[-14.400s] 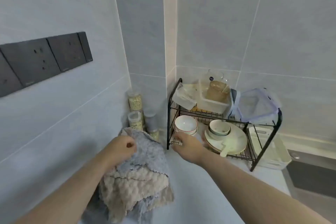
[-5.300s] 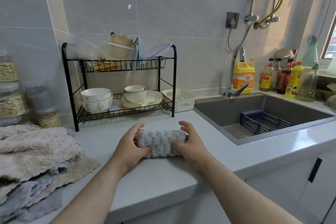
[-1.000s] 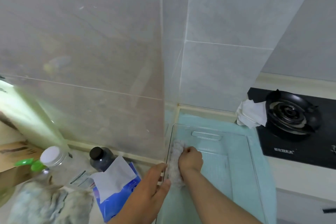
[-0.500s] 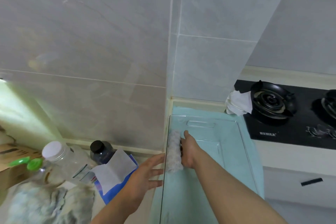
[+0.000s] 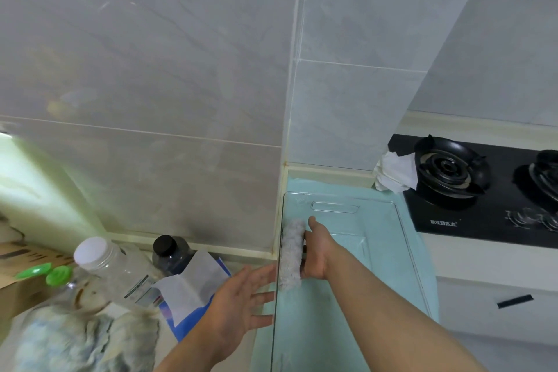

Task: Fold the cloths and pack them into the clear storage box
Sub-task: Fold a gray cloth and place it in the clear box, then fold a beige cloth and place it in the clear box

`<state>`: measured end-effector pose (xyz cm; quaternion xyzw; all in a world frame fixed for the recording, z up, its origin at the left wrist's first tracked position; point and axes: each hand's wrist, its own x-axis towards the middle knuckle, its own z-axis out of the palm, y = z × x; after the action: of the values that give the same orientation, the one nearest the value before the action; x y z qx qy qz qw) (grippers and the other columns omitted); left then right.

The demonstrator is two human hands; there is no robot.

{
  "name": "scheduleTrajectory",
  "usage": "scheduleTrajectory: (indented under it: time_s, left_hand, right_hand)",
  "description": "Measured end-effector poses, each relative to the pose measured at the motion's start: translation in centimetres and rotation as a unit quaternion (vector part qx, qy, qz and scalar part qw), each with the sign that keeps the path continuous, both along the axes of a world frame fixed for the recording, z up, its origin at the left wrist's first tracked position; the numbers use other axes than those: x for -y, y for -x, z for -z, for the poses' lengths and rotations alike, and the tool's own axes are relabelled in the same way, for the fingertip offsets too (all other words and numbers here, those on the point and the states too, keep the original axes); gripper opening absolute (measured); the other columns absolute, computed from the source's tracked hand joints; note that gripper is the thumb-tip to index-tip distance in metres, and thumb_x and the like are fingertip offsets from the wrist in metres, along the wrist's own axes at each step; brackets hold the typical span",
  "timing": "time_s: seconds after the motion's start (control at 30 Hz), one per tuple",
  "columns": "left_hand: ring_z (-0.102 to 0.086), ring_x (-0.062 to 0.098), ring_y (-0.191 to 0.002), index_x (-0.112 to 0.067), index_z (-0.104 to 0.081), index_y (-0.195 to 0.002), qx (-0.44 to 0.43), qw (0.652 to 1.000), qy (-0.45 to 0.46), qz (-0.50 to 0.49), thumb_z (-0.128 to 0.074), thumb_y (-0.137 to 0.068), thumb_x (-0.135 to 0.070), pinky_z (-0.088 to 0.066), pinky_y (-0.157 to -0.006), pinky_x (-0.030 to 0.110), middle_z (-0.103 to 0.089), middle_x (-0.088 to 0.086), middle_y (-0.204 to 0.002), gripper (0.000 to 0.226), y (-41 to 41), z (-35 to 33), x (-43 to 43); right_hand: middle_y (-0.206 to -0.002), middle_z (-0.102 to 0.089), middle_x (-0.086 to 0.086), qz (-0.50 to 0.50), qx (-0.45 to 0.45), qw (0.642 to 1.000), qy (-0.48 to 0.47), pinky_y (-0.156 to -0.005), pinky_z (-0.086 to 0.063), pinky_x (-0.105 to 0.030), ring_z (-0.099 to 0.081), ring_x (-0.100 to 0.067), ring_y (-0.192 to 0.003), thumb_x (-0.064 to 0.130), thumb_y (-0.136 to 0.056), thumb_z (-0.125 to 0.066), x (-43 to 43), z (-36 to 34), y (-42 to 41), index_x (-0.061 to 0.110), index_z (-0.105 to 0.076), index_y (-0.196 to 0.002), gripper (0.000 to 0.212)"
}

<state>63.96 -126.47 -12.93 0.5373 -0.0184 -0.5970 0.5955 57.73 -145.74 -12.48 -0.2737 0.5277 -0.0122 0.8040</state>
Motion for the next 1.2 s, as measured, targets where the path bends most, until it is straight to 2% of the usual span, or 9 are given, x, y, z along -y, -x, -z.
scheduleTrajectory:
  time_s: [0.1, 0.23, 0.33, 0.53, 0.63, 0.77, 0.9, 1.13, 1.2]
  left_hand:
    - [-0.061, 0.029, -0.115, -0.022, -0.068, -0.12, 0.0, 1.0, -0.003, -0.007, -0.025, -0.1, -0.045, -0.049, -0.094, 0.054, -0.067, 0.0, -0.124, 0.053, 0.0, -0.3, 0.0]
    - [-0.058, 0.03, -0.116, -0.026, -0.074, -0.11, 0.019, 0.999, -0.034, -0.007, -0.026, -0.099, -0.047, -0.05, -0.088, 0.048, -0.065, 0.004, -0.125, 0.054, -0.1, -1.0, -0.3]
    - [-0.056, 0.028, -0.116, -0.025, -0.073, -0.11, 0.037, 0.998, -0.045, -0.027, -0.024, -0.101, -0.046, -0.05, -0.089, 0.047, -0.062, 0.005, -0.126, 0.054, -0.4, -1.8, -0.8]
    - [-0.059, 0.034, -0.107, -0.015, -0.067, -0.112, 0.057, 0.99, -0.026, -0.129, -0.046, -0.095, -0.04, -0.049, -0.09, 0.048, -0.062, 0.017, -0.123, 0.037, -0.2, -4.2, -2.0]
    - [-0.059, 0.035, -0.097, -0.01, -0.067, -0.105, 0.067, 0.976, -0.011, -0.206, -0.059, -0.067, -0.034, -0.051, -0.081, 0.043, -0.066, 0.017, -0.107, 0.046, 0.0, -6.0, -3.7]
    - [-0.064, 0.024, -0.085, -0.01, -0.065, -0.111, 0.159, 0.952, -0.079, -0.248, -0.057, -0.089, -0.025, -0.053, -0.066, 0.034, -0.069, 0.011, -0.104, 0.028, -0.9, -7.2, -6.1]
    - [-0.066, 0.018, -0.087, -0.015, -0.064, -0.117, 0.28, 0.9, -0.1, -0.319, -0.053, -0.089, -0.032, -0.053, -0.071, 0.031, -0.073, -0.001, -0.096, 0.034, 1.8, -9.3, -9.0]
    - [-0.063, 0.018, -0.109, -0.03, -0.063, -0.117, 0.361, 0.811, -0.054, -0.458, -0.057, -0.077, -0.049, -0.052, -0.088, 0.038, -0.07, -0.003, -0.114, 0.045, 14.8, -14.0, -14.6]
    - [-0.061, 0.016, -0.112, -0.03, -0.062, -0.122, 0.376, 0.796, -0.073, -0.468, -0.065, -0.065, -0.062, -0.051, -0.092, 0.039, -0.068, -0.006, -0.117, 0.065, 19.1, -14.1, -16.6]
  right_hand:
    - [-0.13, -0.059, -0.02, 0.013, -0.004, 0.999, 0.042, -0.107, -0.041, -0.045, -0.058, -0.035, -0.117, 0.051, -0.1, -0.03, -0.9, 0.1, -0.7, 0.002, -0.053, -0.134, 0.064]
    - [-0.089, -0.066, -0.01, -0.058, -0.066, 0.99, 0.108, -0.09, -0.049, -0.039, -0.063, -0.026, -0.084, 0.06, -0.097, -0.033, -0.9, -0.2, -0.5, 0.007, -0.064, -0.099, 0.061]
    - [-0.087, -0.064, -0.007, -0.09, -0.084, 0.984, 0.125, -0.1, -0.046, -0.042, -0.062, -0.026, -0.09, 0.061, -0.097, -0.031, -0.4, -0.9, -0.3, 0.014, -0.061, -0.084, 0.057]
    - [-0.14, -0.052, -0.011, -0.148, -0.066, 0.972, 0.17, -0.11, -0.033, -0.039, -0.047, -0.028, -0.13, 0.057, -0.1, -0.027, -1.3, -1.8, 1.1, 0.013, -0.046, -0.139, 0.062]
    - [-0.124, -0.051, -0.005, -0.172, -0.062, 0.947, 0.266, -0.096, -0.034, -0.034, -0.046, -0.026, -0.129, 0.042, -0.104, -0.027, -1.8, -2.8, 2.9, 0.011, -0.043, -0.138, 0.049]
    - [-0.107, -0.06, 0.004, -0.179, 0.022, 0.898, 0.401, -0.069, -0.04, -0.024, -0.053, -0.001, -0.086, 0.026, -0.097, -0.048, -3.1, -5.4, 4.2, 0.02, -0.057, -0.109, 0.016]
    - [-0.097, -0.058, 0.014, -0.253, 0.183, 0.834, 0.454, -0.073, -0.041, -0.01, -0.053, 0.001, -0.085, 0.021, -0.096, -0.053, -5.3, -10.1, 4.4, 0.019, -0.058, -0.114, 0.019]
    - [-0.107, -0.061, 0.008, -0.424, 0.342, 0.745, 0.386, -0.095, -0.048, -0.036, -0.06, -0.012, -0.099, 0.034, -0.088, -0.057, -11.7, -16.7, 8.1, 0.029, -0.056, -0.12, 0.033]
    - [-0.108, -0.061, 0.007, -0.46, 0.365, 0.722, 0.365, -0.099, -0.048, -0.041, -0.06, -0.012, -0.1, 0.041, -0.08, -0.058, -14.4, -17.3, 10.3, 0.032, -0.056, -0.119, 0.04]
